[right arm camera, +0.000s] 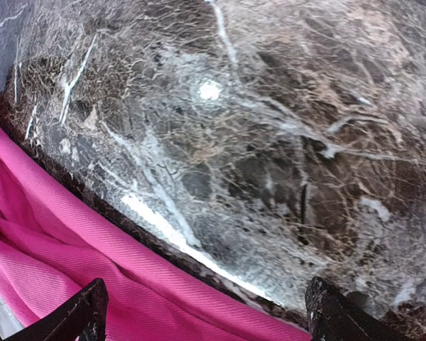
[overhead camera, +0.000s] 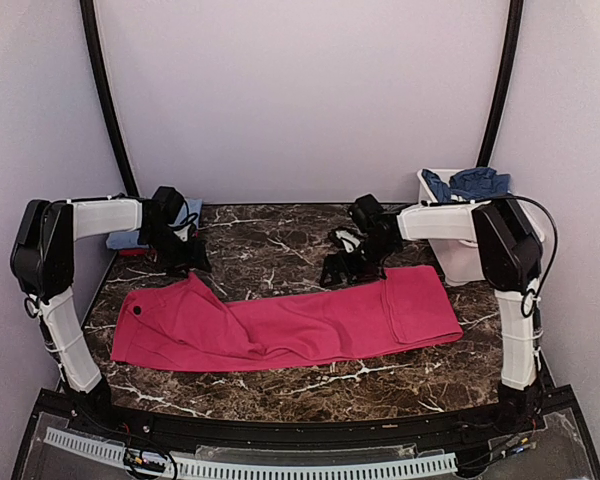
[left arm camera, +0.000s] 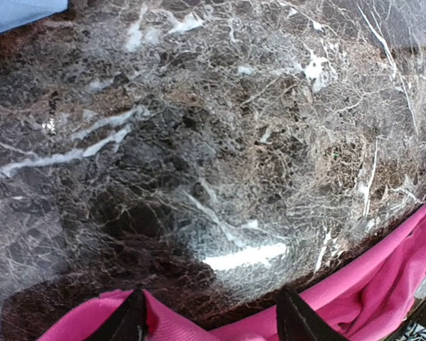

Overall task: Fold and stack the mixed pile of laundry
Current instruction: Smooth out the 1/3-rectangle-folded trousers at the center of the board.

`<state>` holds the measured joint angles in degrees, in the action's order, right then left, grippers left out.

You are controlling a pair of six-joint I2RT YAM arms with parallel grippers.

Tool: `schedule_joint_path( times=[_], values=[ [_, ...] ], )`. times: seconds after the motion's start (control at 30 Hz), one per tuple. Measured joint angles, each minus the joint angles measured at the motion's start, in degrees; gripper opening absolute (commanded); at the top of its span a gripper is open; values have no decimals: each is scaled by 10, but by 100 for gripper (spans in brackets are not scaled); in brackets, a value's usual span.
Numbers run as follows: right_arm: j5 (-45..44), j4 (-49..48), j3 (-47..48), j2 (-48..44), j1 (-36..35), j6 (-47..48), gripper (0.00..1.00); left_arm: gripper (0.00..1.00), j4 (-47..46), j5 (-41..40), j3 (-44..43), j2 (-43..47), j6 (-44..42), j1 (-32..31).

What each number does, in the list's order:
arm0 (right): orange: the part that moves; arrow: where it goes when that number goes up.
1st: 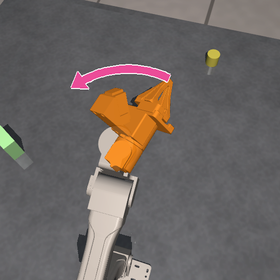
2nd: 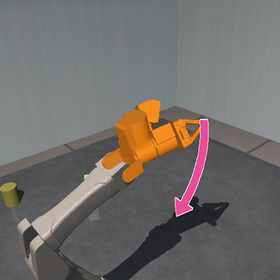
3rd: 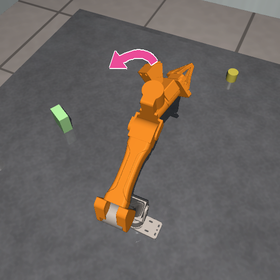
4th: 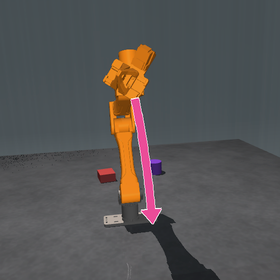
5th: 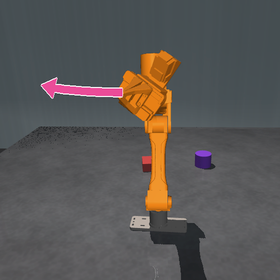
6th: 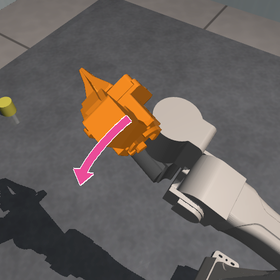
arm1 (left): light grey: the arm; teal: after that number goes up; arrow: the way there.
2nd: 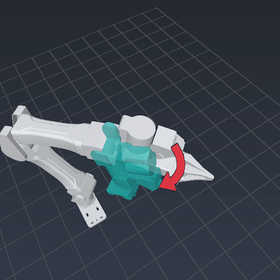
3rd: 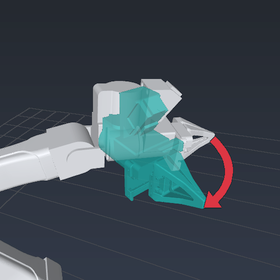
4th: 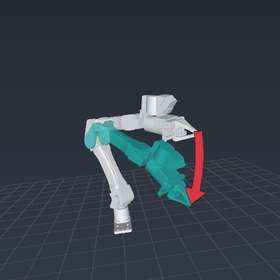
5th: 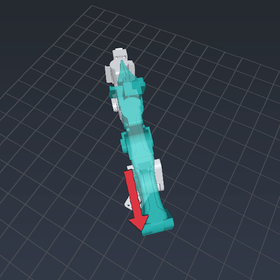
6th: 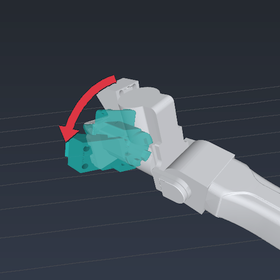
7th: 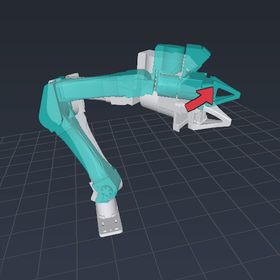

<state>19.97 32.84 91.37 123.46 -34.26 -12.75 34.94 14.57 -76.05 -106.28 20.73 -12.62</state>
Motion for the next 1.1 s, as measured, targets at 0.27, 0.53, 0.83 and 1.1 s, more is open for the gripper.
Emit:
schedule_joint_path(
  times=[0.27,0.53,0.83,1.1],
  values=[
    [-6,-24,-63,-40,57,0,94,0,9,48,12,18,-12,0],
    [-22,-2,-77,-62,57,5,94,0,30,50,72,188,-9,0],
    [42,21,170,-46,-103,10,93,0,76,29,228,451,86,-1],
    [115,12,330,77,-227,11,90,0,188,-15,272,601,249,-1]
  ],
)
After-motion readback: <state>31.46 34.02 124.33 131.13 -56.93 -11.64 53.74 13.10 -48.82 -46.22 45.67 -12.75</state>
